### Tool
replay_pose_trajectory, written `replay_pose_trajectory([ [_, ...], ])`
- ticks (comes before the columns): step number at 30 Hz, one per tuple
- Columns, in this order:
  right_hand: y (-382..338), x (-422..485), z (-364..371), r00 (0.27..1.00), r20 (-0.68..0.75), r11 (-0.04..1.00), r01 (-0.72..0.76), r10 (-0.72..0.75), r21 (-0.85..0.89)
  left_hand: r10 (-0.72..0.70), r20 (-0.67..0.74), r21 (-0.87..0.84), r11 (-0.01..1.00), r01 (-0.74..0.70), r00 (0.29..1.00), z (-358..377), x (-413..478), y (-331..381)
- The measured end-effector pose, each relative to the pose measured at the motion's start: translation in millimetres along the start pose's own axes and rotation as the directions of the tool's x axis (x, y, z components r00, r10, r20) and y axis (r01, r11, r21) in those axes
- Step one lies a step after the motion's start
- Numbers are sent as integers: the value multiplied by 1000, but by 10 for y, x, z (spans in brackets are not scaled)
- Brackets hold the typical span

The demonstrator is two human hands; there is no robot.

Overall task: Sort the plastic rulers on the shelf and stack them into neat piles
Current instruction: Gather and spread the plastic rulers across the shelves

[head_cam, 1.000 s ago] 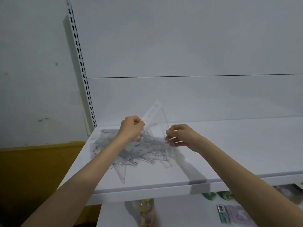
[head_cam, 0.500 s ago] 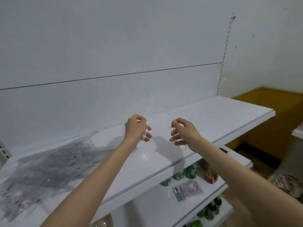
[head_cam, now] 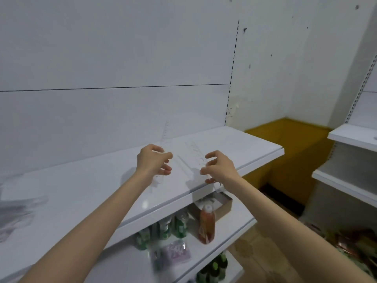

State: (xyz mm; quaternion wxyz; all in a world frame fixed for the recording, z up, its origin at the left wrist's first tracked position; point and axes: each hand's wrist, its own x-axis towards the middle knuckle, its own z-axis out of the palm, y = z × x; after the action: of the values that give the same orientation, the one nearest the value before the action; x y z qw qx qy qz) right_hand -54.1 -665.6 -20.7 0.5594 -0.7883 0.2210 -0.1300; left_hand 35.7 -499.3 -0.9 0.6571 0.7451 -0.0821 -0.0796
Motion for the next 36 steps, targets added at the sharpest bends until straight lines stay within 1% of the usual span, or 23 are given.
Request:
replay_pose_trajectory([
  [4, 218, 410, -692, 1000, 20, 996, 14, -13, -94, -28, -15, -5, 1000, 27, 1000, 683, 107, 74],
  [8, 435, 738, -1331, 999, 49, 994, 20, -15, -107, -54, -64, -21, 998, 52, 997, 1320, 188, 145],
  [11, 628, 958, -1645, 999, 15, 994, 45, -44, -95, -60, -83, -1, 998, 60, 995, 1663, 235, 140],
  [13, 766, 1142, -1813, 994, -39, 985, 92, -98, -147, -60, -105, 28, 998, 63, 993, 1823, 265, 125],
  [16, 915, 1501, -2022, 975, -103, 931, 155, -199, -331, -41, -142, 96, 994, 55, 989, 1943, 302, 95],
  [18, 951, 1758, -2099, 967, -100, 887, 171, -235, -428, -18, -163, 154, 987, 43, 986, 1942, 348, 69],
  [20, 963, 2010, -2110, 965, -64, 847, 190, -254, -496, -9, -169, 200, 979, 43, 986, 1910, 422, 48],
  [25, 1013, 2418, -1959, 959, 59, 759, 255, -276, -599, 3, -167, 276, 960, 44, 986, 1861, 676, 11],
  [27, 1035, 2528, -1920, 953, 70, 728, 270, -293, -630, 0, -154, 289, 956, 46, 988, 1888, 777, 1],
  [31, 1112, 2719, -1940, 961, 53, 683, 230, -271, -693, 5, -104, 329, 944, 30, 995, 1987, 966, -30],
  [32, 1112, 2761, -1960, 958, 62, 674, 241, -279, -698, 18, -82, 358, 934, 13, 997, 2015, 995, -35],
  [33, 1091, 2787, -1977, 944, 87, 652, 284, -317, -703, 37, -46, 401, 916, -15, 998, 2038, 1018, -38],
  [34, 1066, 2805, -1990, 915, 127, 619, 356, -383, -700, 59, 5, 451, 891, -54, 998, 2060, 1035, -32],
  [35, 1013, 2805, -2003, 869, 176, 568, 443, -463, -694, 80, 72, 503, 858, -105, 994, 2077, 1047, -18],
  [36, 950, 2795, -2006, 805, 242, 505, 541, -542, -672, 98, 152, 543, 823, -166, 984, 2094, 1062, 2],
])
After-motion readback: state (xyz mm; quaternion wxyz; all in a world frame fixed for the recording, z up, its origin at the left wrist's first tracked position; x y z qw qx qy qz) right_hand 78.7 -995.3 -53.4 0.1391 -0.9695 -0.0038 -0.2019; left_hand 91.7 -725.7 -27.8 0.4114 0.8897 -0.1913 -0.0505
